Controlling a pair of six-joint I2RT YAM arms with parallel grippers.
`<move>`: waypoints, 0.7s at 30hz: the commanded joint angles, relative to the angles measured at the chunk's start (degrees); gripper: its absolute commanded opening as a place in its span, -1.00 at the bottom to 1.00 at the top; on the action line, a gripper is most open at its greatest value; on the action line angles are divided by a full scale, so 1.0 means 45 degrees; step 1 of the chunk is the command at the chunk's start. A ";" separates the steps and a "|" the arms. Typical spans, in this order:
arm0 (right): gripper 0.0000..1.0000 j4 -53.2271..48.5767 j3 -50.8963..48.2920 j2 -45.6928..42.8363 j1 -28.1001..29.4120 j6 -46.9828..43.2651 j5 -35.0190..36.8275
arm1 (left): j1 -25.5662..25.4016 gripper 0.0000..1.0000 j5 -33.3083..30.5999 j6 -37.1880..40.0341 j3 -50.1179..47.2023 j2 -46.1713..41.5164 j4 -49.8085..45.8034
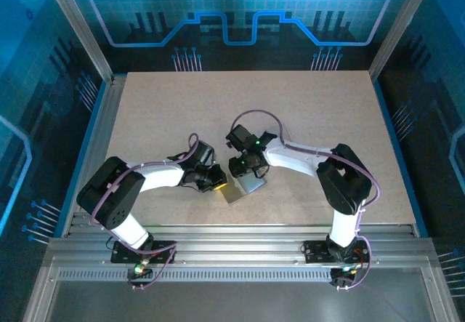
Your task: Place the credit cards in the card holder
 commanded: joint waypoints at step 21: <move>-0.06 -0.1257 0.0256 0.1898 0.0340 -0.0116 0.2045 | -0.0107 -0.69 -0.0567 0.0768 -0.0264 0.0121 -0.0802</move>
